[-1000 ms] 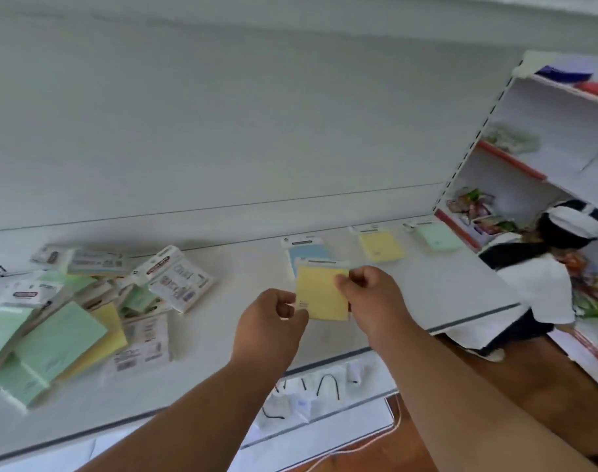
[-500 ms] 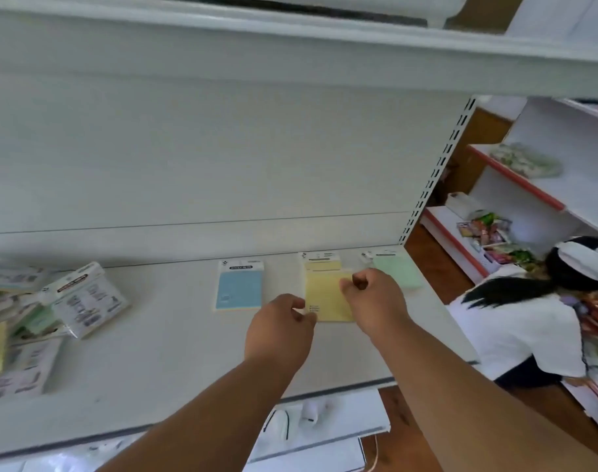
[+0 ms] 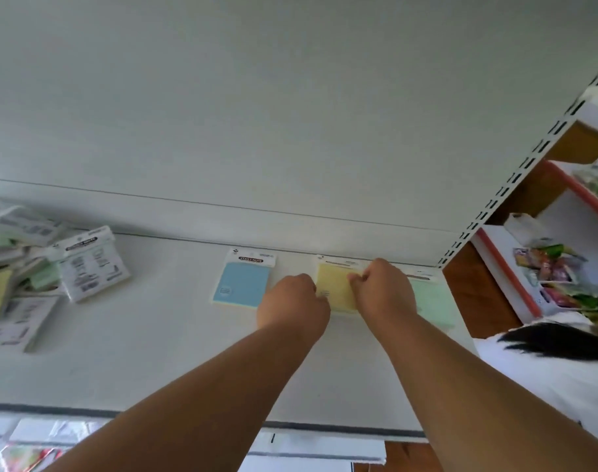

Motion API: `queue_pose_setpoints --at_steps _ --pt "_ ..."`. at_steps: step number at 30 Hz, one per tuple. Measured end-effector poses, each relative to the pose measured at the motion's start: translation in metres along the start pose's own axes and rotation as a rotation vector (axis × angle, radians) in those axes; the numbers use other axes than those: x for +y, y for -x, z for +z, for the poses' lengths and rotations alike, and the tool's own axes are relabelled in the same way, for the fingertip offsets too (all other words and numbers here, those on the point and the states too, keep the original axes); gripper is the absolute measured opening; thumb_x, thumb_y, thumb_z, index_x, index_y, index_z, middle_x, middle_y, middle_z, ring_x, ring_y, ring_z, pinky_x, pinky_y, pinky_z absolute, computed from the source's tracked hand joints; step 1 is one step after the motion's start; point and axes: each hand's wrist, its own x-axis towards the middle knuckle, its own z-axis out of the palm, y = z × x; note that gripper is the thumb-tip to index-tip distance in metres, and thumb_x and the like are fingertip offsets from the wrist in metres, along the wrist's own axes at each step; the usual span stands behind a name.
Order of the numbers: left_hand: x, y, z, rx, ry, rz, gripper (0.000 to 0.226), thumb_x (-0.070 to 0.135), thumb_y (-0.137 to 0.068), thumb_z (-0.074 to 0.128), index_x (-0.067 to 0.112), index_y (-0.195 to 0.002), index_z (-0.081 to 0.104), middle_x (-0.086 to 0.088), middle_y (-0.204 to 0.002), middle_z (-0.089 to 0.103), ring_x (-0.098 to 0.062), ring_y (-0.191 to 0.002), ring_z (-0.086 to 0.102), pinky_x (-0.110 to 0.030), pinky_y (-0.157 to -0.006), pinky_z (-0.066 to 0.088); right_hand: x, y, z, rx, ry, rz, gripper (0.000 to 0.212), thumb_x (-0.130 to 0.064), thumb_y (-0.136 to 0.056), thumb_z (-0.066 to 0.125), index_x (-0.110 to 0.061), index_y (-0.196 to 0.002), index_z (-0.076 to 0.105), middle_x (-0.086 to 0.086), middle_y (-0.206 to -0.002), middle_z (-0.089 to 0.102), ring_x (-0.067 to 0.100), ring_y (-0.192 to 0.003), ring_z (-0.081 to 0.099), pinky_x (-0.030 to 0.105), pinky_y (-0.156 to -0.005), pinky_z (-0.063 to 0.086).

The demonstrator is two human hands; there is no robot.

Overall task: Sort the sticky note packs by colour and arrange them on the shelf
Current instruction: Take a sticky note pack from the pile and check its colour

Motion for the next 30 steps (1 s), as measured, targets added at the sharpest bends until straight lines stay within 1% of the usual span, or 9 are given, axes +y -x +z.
queue_pose_setpoints --at_steps 2,5,8,12,17,21,24,27,30 --pt "0.003 0.004 0.004 0.023 0.023 -0.02 0.034 0.042 -0.09 0.054 0.023 -0.117 0.062 0.0 -0.116 0.063 -0.024 -0.109 0.06 -0.033 -0.086 0.049 0.004 0.001 -0.002 0.045 -0.018 -0.042 0.024 -0.035 -0.09 0.056 -0.012 -0.098 0.056 0.009 -0.098 0.064 0.032 -0.093 0.061 0.034 -0.07 0.044" --pt "0.002 0.015 0.007 0.072 0.066 -0.064 0.038 0.047 -0.089 0.053 0.028 -0.121 0.058 0.005 -0.116 0.062 -0.021 -0.108 0.06 -0.034 -0.087 0.05 0.0 0.007 -0.006 0.103 -0.051 -0.173 0.015 -0.029 -0.09 0.053 -0.015 -0.094 0.053 0.007 -0.096 0.06 0.031 -0.087 0.06 0.036 -0.069 0.048" --pt "-0.006 0.03 -0.002 0.148 0.084 -0.103 0.034 0.046 -0.089 0.053 0.031 -0.119 0.056 0.008 -0.114 0.06 -0.018 -0.1 0.062 -0.033 -0.083 0.051 -0.018 0.02 -0.008 0.071 -0.129 -0.32 0.011 -0.029 -0.09 0.054 -0.018 -0.09 0.051 0.001 -0.092 0.06 0.025 -0.08 0.059 0.031 -0.063 0.042" --pt "-0.038 0.046 -0.032 0.23 0.094 -0.165 0.029 0.041 -0.089 0.051 0.031 -0.116 0.057 0.009 -0.112 0.061 -0.016 -0.094 0.062 -0.029 -0.078 0.051 -0.069 0.045 -0.004 0.014 -0.215 -0.489 0.014 -0.031 -0.09 0.056 -0.02 -0.085 0.05 -0.002 -0.084 0.059 0.018 -0.071 0.054 0.027 -0.058 0.037" --pt "-0.108 0.053 -0.082 0.332 0.131 -0.242 0.026 0.038 -0.089 0.052 0.031 -0.113 0.059 0.01 -0.109 0.062 -0.013 -0.091 0.06 -0.028 -0.076 0.049 -0.146 0.081 0.012 -0.025 -0.295 -0.627 0.015 -0.034 -0.091 0.058 -0.021 -0.086 0.052 -0.005 -0.083 0.06 0.013 -0.071 0.055 0.024 -0.058 0.038" --pt "-0.183 0.054 -0.126 0.382 0.147 -0.27 0.023 0.037 -0.088 0.052 0.033 -0.109 0.059 0.013 -0.106 0.062 -0.011 -0.09 0.058 -0.027 -0.073 0.047 -0.219 0.113 0.043 -0.054 -0.33 -0.638 0.014 -0.031 -0.089 0.059 -0.02 -0.082 0.053 -0.005 -0.079 0.061 0.015 -0.071 0.057 0.027 -0.061 0.047" --pt "-0.25 0.053 -0.169 0.415 0.127 -0.24 0.023 0.035 -0.087 0.053 0.032 -0.109 0.058 0.014 -0.106 0.06 -0.011 -0.087 0.056 -0.026 -0.072 0.044 -0.283 0.145 0.074 -0.11 -0.376 -0.599 0.01 -0.027 -0.086 0.058 -0.019 -0.08 0.056 -0.005 -0.079 0.062 0.018 -0.072 0.057 0.029 -0.062 0.047" --pt "-0.308 0.054 -0.208 0.454 0.108 -0.278 0.028 0.034 -0.087 0.055 0.03 -0.115 0.056 0.011 -0.116 0.055 -0.015 -0.089 0.057 -0.027 -0.07 0.041 -0.34 0.175 0.099 -0.197 -0.394 -0.59 0.008 -0.026 -0.088 0.057 -0.021 -0.081 0.058 -0.008 -0.079 0.061 0.015 -0.074 0.056 0.026 -0.061 0.043" --pt "-0.351 0.055 -0.232 0.41 0.069 -0.321 0.038 0.036 -0.088 0.056 0.028 -0.125 0.053 0.008 -0.13 0.048 -0.019 -0.1 0.06 -0.027 -0.074 0.043 -0.379 0.193 0.115 -0.282 -0.404 -0.509 0.009 -0.024 -0.089 0.053 -0.023 -0.082 0.06 -0.01 -0.079 0.062 0.014 -0.074 0.057 0.025 -0.061 0.044"
